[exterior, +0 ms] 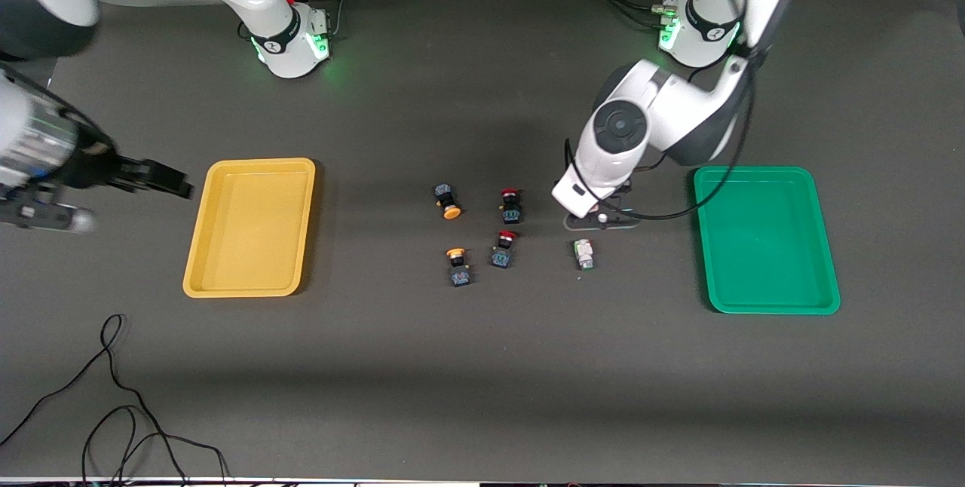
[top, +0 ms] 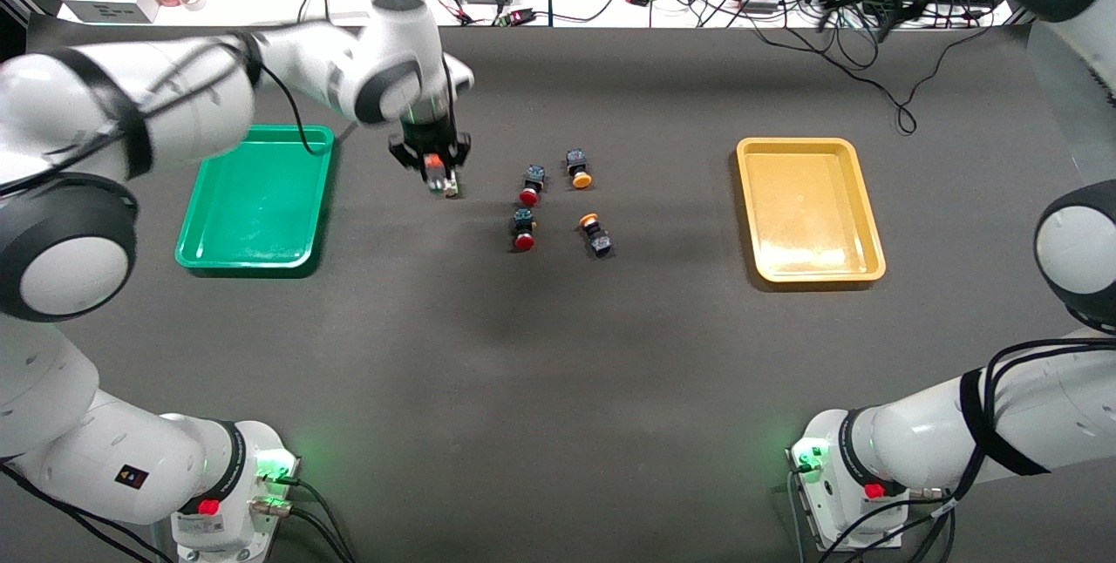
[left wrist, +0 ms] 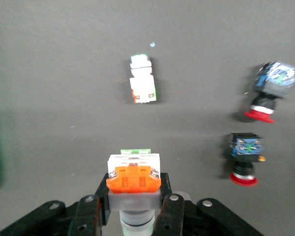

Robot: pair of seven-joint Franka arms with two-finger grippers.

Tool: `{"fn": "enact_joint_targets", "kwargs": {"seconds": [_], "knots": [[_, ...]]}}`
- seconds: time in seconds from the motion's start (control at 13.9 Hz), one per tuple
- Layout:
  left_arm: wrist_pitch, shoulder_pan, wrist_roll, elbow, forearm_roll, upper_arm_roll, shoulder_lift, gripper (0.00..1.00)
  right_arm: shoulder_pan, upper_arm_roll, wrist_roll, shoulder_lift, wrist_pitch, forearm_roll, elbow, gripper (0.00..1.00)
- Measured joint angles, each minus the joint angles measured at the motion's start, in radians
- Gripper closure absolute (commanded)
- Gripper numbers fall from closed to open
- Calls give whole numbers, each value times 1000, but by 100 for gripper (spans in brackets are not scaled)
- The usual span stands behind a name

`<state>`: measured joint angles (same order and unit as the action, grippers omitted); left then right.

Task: Place green and yellow buttons in trays
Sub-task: 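Carry the white button to the green tray while the right gripper reaches buttons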

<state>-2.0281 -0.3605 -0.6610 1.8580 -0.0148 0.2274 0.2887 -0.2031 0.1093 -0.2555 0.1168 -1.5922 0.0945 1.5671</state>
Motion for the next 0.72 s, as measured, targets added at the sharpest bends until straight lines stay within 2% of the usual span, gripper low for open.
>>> {"fn": "enact_joint_targets", "kwargs": {"seconds": [0.29,0.51,0.72], "knots": [[227,85,43,-173,7,-1,-37,78,-106,-1,-15,80,-64,36,4,0],[307,213,185,-200,16,-4,-66,78,-183,-1,-18,165,-133,96,6,0],[366,383,393,-201,21,-9,-92,78,-258,-1,-19,251,-189,117,12,0]]}}
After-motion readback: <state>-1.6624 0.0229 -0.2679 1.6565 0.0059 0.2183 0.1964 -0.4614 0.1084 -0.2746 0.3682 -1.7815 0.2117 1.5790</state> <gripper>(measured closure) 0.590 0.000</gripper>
